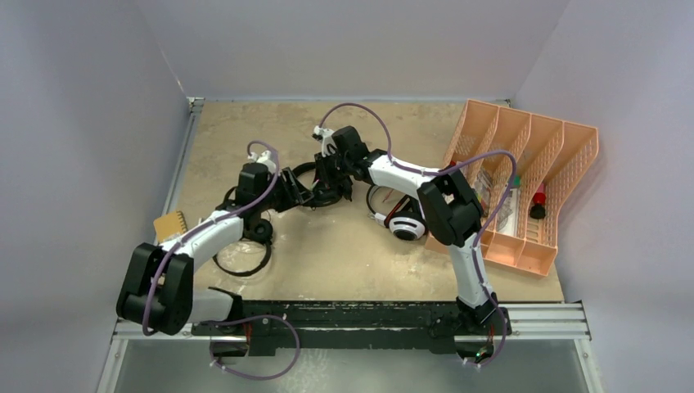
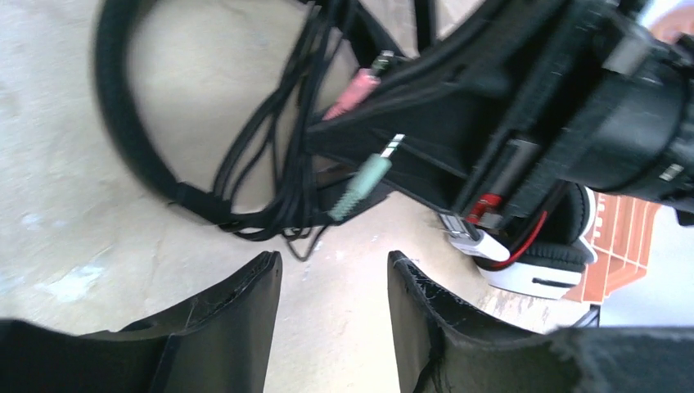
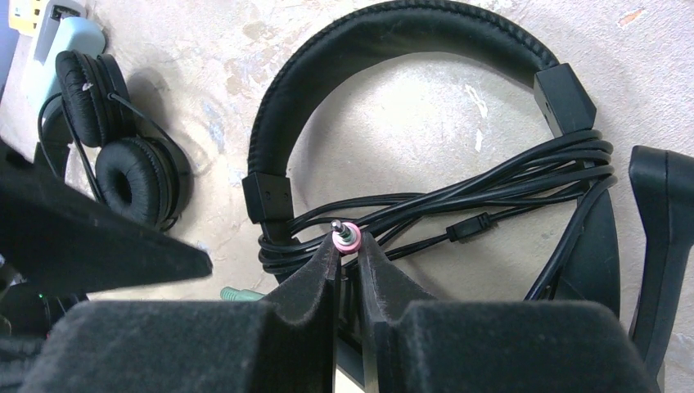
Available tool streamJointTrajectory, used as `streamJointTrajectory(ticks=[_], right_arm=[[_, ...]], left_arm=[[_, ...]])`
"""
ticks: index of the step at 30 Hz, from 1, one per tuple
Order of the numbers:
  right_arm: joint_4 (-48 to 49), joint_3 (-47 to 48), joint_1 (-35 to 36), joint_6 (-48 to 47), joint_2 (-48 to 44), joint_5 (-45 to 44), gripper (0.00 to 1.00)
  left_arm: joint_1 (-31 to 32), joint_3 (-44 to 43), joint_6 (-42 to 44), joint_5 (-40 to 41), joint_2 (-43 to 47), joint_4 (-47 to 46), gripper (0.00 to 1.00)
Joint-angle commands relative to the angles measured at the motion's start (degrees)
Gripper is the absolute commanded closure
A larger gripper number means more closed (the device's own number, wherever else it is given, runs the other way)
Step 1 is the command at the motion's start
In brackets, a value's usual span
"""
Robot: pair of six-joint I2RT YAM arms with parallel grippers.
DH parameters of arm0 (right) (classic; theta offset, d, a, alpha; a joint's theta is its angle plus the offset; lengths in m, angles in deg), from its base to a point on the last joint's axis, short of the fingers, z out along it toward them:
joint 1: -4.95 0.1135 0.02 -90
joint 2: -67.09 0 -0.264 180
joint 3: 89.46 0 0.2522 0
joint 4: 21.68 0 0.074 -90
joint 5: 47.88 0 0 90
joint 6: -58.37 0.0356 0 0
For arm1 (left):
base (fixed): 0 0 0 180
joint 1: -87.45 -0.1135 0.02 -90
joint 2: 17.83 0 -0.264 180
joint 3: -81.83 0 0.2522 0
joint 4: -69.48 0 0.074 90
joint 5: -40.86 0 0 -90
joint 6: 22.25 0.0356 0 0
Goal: Wrap the headphones
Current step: Adjust the headphones cable on the headphones.
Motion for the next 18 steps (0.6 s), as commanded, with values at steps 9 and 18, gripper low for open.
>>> streamJointTrajectory(ticks=[9,18], right_arm=[[-1.76,0.72,-0.42,0.09,-0.84,0.41,0.87],[-0.61,-0.23,-0.40,0.66,-1.41,1.67,0.88]], left_arm=[[3.06,-5.60,3.12,7.38,-4.68,-3.01,0.67],[3.06,-10.47,5.16,8.80,-9.38,0.93,0.80]])
